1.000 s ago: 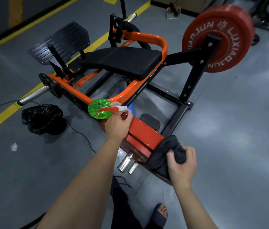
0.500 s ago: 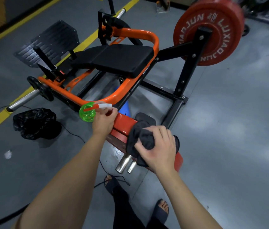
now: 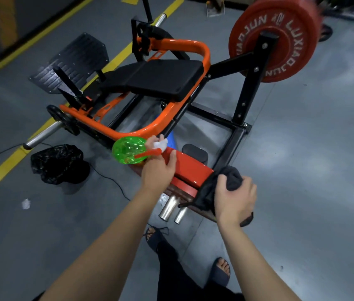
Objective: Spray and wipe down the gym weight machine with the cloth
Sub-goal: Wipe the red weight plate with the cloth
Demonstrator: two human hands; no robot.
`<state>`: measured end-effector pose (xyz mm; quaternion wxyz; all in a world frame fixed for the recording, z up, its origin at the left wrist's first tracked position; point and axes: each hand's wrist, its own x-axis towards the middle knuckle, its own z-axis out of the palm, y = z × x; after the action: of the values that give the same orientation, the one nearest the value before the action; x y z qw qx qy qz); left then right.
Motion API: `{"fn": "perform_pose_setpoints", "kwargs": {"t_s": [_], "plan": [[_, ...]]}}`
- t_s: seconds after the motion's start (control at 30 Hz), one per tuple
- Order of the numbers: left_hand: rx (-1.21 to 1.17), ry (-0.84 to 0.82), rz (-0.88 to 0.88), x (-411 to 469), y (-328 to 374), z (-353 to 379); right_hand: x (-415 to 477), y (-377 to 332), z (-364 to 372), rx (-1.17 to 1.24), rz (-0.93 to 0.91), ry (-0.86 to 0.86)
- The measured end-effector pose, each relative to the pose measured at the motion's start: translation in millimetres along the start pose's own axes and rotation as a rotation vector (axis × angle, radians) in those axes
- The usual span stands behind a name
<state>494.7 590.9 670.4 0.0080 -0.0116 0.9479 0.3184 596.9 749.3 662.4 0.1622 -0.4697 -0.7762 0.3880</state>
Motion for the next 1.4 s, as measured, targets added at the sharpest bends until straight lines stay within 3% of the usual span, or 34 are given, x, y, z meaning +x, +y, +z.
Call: {"fn": "perform_pose_setpoints", "kwargs": {"t_s": [0.17,0.43,0.5,0.6,0.67,0.73,0.83,0.97,1.13,1.2,1.33,1.4], "plan": [[-0.037,0.107,0.044,-24.5,19.4,20.5,-17.1,-37.7,17.5,-0.107,-0.357,-0.041],[-0.031,0.397,0.108,-22.3,31.4,25.3,11.7,20.1,-3.1,0.151,-0.7,-0.179],[-0.02,0.392,0.101,-21.6,28.1,25.3,14.5,38.6,-8.6,0.226,-0.621,-0.191],[-0.079,0.317,0.032,-20.9,26.7,22.8,15.8,55.8,-11.5,0.323,-0.256,-0.179],[-0.058,0.335,0.075,-21.0,23.7,22.7,25.3,60.2,-13.4,0.318,-0.002,-0.173],[-0.036,0.344,0.073,-20.0,22.2,21.5,29.4,49.1,-12.7,0.218,0.126,-0.126],[-0.048,0.33,0.008,-15.1,20.7,23.6,8.2,-0.2,-3.1,0.057,-0.058,-0.073],[-0.023,0.265,-0.027,-7.6,13.7,19.0,-20.0,-48.0,10.0,-0.006,-0.557,-0.262],[0.002,0.317,0.014,-6.8,11.4,19.3,2.0,-20.0,-0.3,0.117,-0.679,-0.277],[-0.008,0.335,0.029,-7.1,13.4,19.8,12.5,11.8,-6.5,0.189,-0.606,-0.265],[-0.042,0.347,0.032,-7.2,14.6,19.5,34.6,73.0,-19.2,0.24,0.01,-0.191],[-0.069,0.358,0.032,-6.3,14.7,19.5,34.1,75.0,-18.6,0.122,0.099,-0.16]]}}
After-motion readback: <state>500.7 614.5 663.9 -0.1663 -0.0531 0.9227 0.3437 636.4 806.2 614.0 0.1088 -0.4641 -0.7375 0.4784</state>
